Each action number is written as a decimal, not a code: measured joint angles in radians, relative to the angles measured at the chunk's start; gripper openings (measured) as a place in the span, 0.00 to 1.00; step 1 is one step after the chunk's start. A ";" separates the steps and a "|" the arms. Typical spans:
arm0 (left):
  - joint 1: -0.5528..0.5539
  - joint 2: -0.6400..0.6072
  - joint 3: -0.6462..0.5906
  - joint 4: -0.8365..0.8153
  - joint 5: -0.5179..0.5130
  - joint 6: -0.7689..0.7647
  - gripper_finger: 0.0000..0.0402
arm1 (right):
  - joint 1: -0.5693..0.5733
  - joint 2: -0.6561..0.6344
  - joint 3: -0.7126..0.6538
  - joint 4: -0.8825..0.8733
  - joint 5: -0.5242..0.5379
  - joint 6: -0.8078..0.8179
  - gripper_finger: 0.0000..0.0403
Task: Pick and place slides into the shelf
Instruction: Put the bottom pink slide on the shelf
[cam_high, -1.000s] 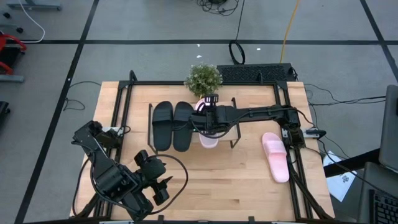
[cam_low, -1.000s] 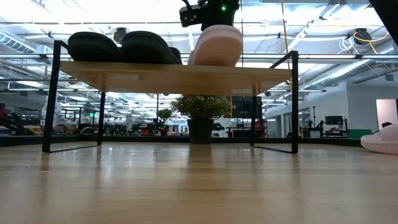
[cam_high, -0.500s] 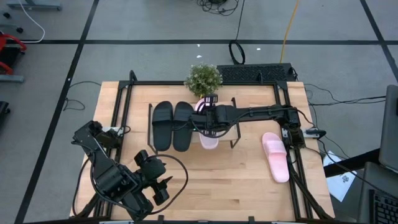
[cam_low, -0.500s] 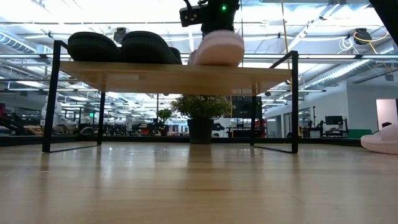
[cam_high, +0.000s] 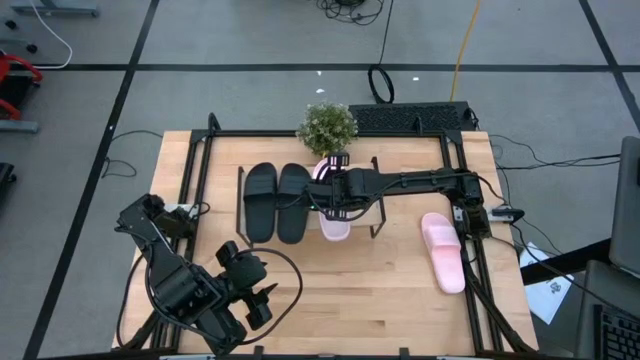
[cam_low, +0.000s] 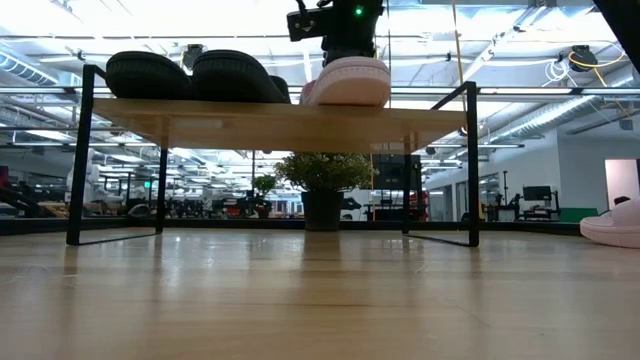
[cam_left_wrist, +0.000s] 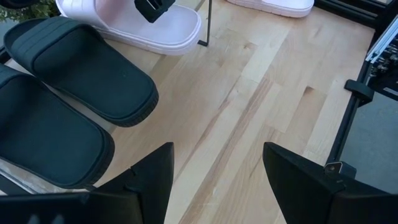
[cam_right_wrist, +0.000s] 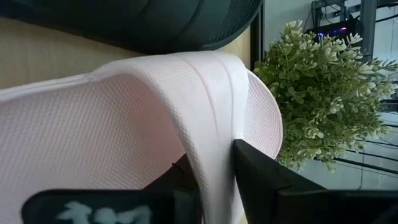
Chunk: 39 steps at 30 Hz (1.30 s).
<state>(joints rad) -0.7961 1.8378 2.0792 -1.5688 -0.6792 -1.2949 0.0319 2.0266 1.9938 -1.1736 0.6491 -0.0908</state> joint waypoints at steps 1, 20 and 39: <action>0.000 0.000 0.000 0.000 0.000 0.000 0.61 | 0.000 0.000 0.000 0.000 0.000 0.000 0.19; 0.000 0.000 0.000 0.003 0.000 0.010 0.61 | 0.009 -0.021 0.000 -0.018 -0.076 0.028 0.44; 0.000 0.000 0.000 0.003 -0.001 0.008 0.61 | 0.027 -0.042 0.000 -0.030 -0.084 0.027 0.63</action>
<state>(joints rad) -0.7959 1.8378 2.0792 -1.5658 -0.6800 -1.2865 0.0593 1.9846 1.9938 -1.2038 0.5648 -0.0634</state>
